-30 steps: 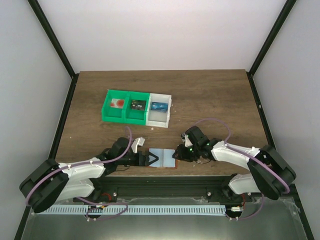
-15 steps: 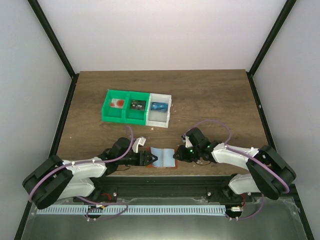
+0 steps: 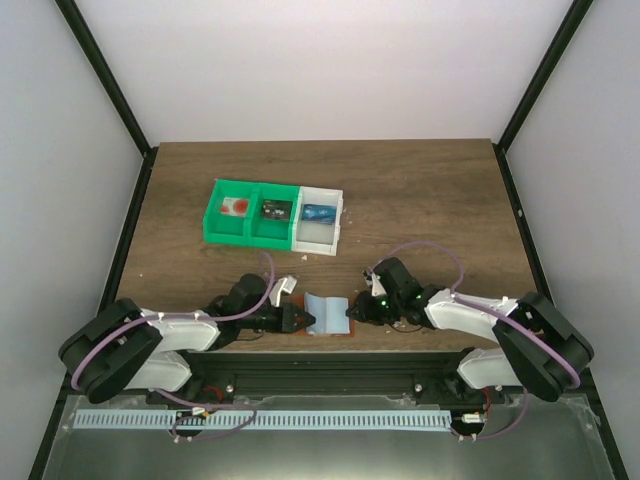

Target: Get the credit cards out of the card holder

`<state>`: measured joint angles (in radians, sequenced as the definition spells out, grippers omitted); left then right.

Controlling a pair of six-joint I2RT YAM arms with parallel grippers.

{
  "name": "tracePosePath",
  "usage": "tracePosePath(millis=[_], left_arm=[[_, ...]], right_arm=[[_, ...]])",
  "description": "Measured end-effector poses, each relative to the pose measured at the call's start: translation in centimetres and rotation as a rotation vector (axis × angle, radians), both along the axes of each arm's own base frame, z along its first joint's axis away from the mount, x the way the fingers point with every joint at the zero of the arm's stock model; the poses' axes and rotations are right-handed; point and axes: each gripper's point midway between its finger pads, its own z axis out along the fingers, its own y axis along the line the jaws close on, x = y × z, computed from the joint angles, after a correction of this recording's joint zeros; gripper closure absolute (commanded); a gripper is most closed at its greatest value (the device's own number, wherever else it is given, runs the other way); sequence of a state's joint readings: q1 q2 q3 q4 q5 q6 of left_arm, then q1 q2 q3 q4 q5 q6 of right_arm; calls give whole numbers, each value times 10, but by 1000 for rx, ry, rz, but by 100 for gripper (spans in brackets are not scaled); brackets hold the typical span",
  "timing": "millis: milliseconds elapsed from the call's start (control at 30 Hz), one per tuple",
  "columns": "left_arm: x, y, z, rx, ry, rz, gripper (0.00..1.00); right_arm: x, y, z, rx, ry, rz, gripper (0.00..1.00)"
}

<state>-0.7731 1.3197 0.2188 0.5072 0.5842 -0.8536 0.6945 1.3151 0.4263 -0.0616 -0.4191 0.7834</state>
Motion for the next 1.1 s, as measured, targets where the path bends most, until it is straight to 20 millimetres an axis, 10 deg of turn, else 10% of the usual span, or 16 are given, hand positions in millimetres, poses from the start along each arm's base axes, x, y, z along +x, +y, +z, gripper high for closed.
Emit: tracePosePath(millis=[267,700,867,1100], left_arm=[[11,0,8,32,-49,24,38],[39,29,30,123,-159,185,22],[44,40,41,151,-214,223,0],[69,51,125,145,-409,326,0]], right_arm=[[0,-4,4,-17,-4,-14,66],[6,-15,37,-51,-68,-59,47],[11,-22,48,-78,-108,-80,28],[37,-24,127,-8,-320,-155,0]])
